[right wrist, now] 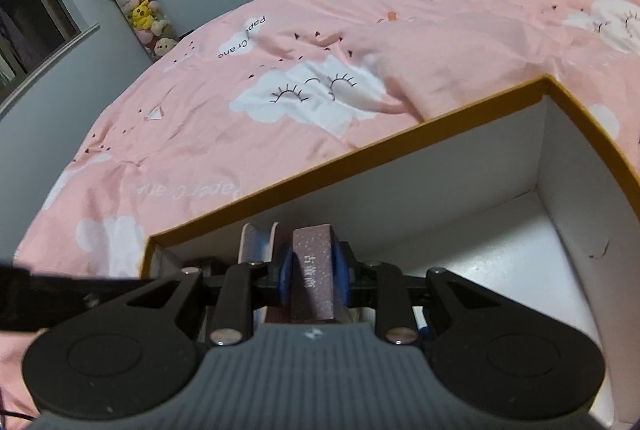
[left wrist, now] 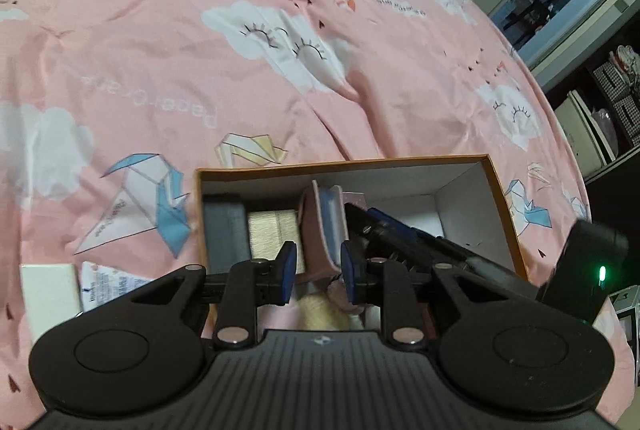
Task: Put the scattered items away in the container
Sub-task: 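Lower both items into the orange box and open both grippers, then move the right gripper to the compact mirror while the left approaches the white box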
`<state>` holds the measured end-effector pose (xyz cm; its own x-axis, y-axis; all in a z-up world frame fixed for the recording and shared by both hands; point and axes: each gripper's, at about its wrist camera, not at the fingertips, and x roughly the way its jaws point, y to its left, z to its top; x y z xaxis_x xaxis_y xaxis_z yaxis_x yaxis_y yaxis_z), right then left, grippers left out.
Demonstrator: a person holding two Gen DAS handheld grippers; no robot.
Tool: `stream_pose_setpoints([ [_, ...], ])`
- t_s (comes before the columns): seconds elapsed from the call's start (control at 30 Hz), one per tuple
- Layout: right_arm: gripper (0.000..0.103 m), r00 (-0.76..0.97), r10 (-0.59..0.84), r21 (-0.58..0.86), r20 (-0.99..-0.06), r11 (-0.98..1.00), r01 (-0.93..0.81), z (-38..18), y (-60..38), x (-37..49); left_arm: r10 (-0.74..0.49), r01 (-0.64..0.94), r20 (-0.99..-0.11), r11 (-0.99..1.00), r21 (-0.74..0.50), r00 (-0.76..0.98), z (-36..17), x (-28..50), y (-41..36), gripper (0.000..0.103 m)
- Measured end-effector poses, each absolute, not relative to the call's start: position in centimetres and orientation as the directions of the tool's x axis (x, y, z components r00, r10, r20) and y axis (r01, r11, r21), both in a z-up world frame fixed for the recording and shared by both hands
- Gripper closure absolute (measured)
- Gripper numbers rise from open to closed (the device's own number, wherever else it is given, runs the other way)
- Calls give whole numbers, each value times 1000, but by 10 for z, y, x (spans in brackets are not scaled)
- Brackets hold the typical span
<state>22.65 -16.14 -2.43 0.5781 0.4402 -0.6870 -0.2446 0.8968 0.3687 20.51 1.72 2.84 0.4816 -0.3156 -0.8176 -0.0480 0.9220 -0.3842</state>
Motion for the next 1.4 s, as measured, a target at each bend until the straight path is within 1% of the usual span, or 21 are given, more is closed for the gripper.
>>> stream_pose_setpoints([
  [0.03,80,566,462,401,-683,885,-238,-25,-164,228,-311,-50,-812,922,-384,494,30,200,21,76],
  [0.1,78,551,489,448,-676,867,-221,-26,-167,230,-300,-58,-799,921,-384,521,32,190,28,76],
  [0.3,78,538,495,448,-682,865,-228,-24,-170,231,-278,-70,-767,920,-386,579,34,165,44,76],
  [0.37,75,538,494,441,-683,866,-237,-22,-171,230,-273,-75,-755,917,-391,596,34,156,48,76],
  [0.43,69,535,490,425,-688,870,-251,-19,-172,227,-272,-77,-744,914,-398,610,34,148,52,76],
  [0.6,66,539,484,348,-689,874,-340,-2,-175,210,-216,-101,-754,931,-350,620,29,130,59,76],
  [0.67,62,528,487,302,-696,865,-400,2,-171,200,-205,-110,-759,933,-342,617,25,125,62,76],
  [0.73,48,509,484,269,-711,857,-440,1,-165,193,-212,-120,-765,928,-352,608,21,120,66,76],
  [0.8,42,505,466,229,-726,857,-462,-4,-157,189,-213,-126,-767,926,-356,605,17,116,69,76],
  [0.9,42,519,439,183,-733,862,-472,-12,-147,187,-193,-136,-776,932,-337,600,12,111,72,76],
  [1.1,43,515,441,189,-735,863,-468,-19,-137,189,-165,-148,-802,942,-300,573,1,102,73,76],
  [1.4,44,573,392,122,-720,884,-450,-6,-143,170,-130,-137,-815,959,-247,564,-3,90,68,75],
])
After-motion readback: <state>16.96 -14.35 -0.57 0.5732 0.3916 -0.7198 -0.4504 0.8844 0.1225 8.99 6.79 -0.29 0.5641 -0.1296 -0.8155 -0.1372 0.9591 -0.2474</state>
